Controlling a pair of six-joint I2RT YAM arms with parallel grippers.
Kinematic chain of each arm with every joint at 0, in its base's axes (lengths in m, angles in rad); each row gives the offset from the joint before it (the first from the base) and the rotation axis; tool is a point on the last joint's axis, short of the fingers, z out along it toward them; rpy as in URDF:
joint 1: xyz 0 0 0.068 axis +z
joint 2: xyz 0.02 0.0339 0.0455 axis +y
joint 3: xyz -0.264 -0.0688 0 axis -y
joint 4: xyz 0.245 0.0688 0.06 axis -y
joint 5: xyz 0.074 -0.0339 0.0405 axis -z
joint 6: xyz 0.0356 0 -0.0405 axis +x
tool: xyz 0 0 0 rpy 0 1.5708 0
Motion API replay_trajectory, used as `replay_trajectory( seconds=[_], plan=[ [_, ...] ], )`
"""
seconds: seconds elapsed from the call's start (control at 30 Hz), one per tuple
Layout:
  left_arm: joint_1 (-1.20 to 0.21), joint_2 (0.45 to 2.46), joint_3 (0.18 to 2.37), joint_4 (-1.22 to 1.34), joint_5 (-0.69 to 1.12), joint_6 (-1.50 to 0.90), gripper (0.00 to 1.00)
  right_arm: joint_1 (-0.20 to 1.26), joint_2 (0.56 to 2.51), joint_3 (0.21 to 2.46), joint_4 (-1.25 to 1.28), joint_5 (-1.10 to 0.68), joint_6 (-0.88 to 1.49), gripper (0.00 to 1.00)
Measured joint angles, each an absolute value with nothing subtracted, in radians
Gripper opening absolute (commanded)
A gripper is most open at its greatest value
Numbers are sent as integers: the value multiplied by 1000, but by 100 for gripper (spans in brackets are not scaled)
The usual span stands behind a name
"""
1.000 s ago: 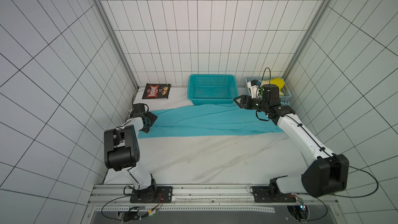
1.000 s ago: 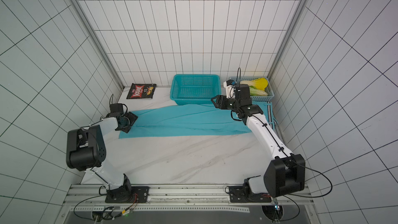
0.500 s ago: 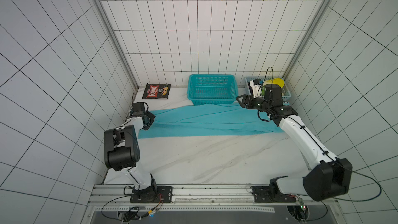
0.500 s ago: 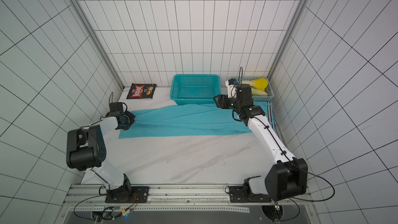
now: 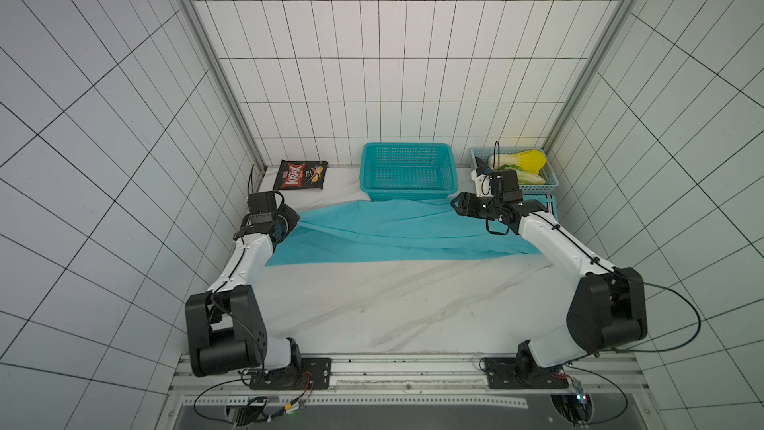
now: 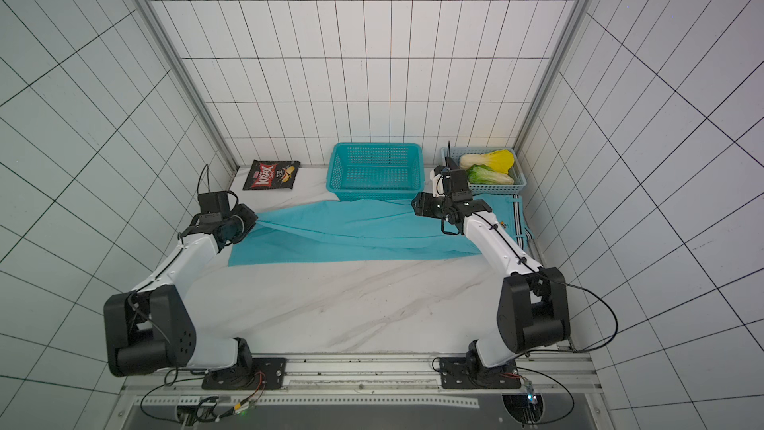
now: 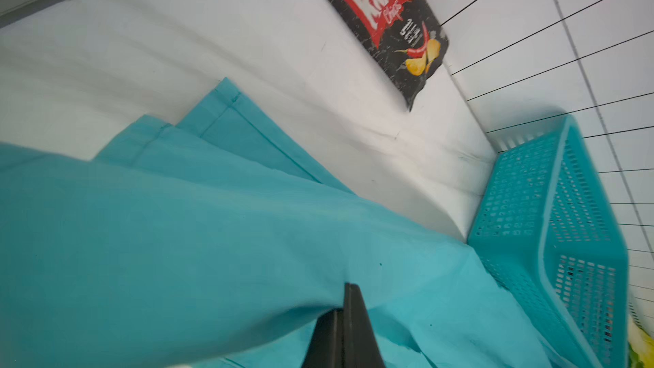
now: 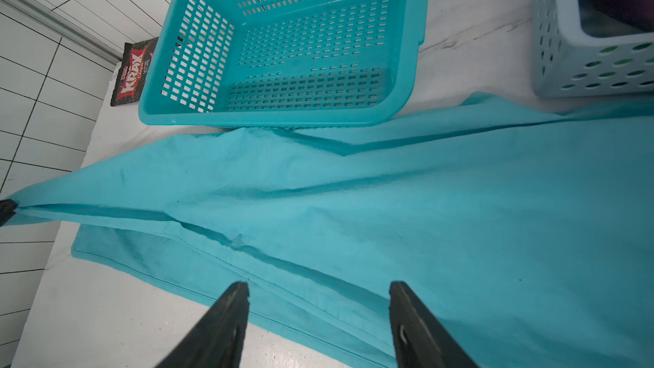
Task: Roll up the long pants
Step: Fold the long pant at the center of the board.
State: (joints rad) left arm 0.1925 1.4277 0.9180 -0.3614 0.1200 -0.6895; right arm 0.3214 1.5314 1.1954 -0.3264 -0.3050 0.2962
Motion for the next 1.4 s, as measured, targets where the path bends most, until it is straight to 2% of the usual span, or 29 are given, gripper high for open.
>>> replay_trajectory(
  seconds=[0.1,0.17,0.27,0.37,0.47,0.6,0.63,0.77,0.87,1.07,1.17,1.4],
  plan=[
    [192,1470,873,-369,93,-670,9,321,1532,1189,-327,-305,296,68],
    [192,1510,857,-375,75,-645,27,321,1533,1188,-329,-307,298,71],
    [185,1521,834,-379,60,-619,40,321,1538,1188,-336,-313,299,72],
    [177,1461,805,-396,55,-600,42,321,1549,1188,-359,-335,300,74],
    [173,1330,793,-432,60,-587,46,344,1552,1188,-377,-360,281,82],
    [189,1143,807,-426,68,-585,52,507,1555,1188,-396,-314,179,84],
    [204,1118,814,-418,78,-590,55,600,1567,1188,-392,-282,123,84],
    [304,1156,875,-403,123,-601,57,841,1697,1234,-421,-164,-70,81],
    [355,1300,986,-415,169,-604,58,921,1864,1326,-443,-75,-208,78],
    [362,1347,982,-416,230,-613,59,965,2048,1444,-495,47,-398,69],
    [363,1338,958,-414,242,-613,59,968,2112,1530,-477,91,-450,62],
    [364,1310,921,-415,266,-612,60,969,2135,1588,-533,93,-516,66]
  ],
)
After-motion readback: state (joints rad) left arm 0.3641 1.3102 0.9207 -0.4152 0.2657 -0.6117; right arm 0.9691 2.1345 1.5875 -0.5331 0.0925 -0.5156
